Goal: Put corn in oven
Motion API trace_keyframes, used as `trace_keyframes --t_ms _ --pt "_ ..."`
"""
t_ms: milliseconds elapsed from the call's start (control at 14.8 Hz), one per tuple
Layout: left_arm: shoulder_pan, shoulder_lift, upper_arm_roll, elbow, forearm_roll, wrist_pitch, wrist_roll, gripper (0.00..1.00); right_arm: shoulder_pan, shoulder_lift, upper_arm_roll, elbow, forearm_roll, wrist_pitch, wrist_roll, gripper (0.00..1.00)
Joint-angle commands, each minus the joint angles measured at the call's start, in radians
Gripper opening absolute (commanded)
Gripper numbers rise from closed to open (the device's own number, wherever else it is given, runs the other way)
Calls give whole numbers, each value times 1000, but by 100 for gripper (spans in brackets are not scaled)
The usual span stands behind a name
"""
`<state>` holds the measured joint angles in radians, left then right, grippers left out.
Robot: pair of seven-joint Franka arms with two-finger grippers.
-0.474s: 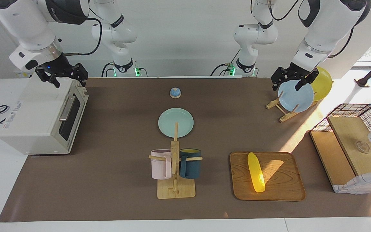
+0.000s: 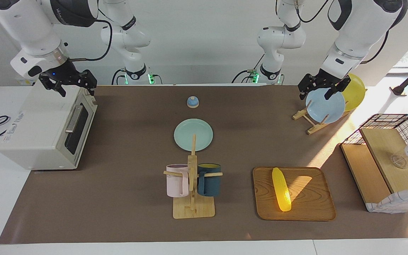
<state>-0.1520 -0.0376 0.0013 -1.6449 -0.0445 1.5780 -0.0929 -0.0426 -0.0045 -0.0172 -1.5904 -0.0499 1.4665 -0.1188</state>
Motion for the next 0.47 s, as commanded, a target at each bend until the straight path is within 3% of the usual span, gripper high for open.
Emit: trace_keyframes --t_ms 0,68,135,271,406 --pt "-11 -4 6 -9 15 13 -4 100 -31 -32 2 -75 8 60 -11 100" --pt "-14 -4 8 -10 15 20 -13 100 -63 -52 3 -129 10 111 -54 100" --pt "-15 -4 6 -10 15 22 -14 100 -75 -75 2 -191 10 186 -97 86" --pt "-17 -5 8 -12 15 25 -16 100 -88 -110 0 -282 5 264 -134 0" --pt "-6 -5 8 -15 15 27 -21 100 -88 -127 0 -339 -36 325 -140 0"
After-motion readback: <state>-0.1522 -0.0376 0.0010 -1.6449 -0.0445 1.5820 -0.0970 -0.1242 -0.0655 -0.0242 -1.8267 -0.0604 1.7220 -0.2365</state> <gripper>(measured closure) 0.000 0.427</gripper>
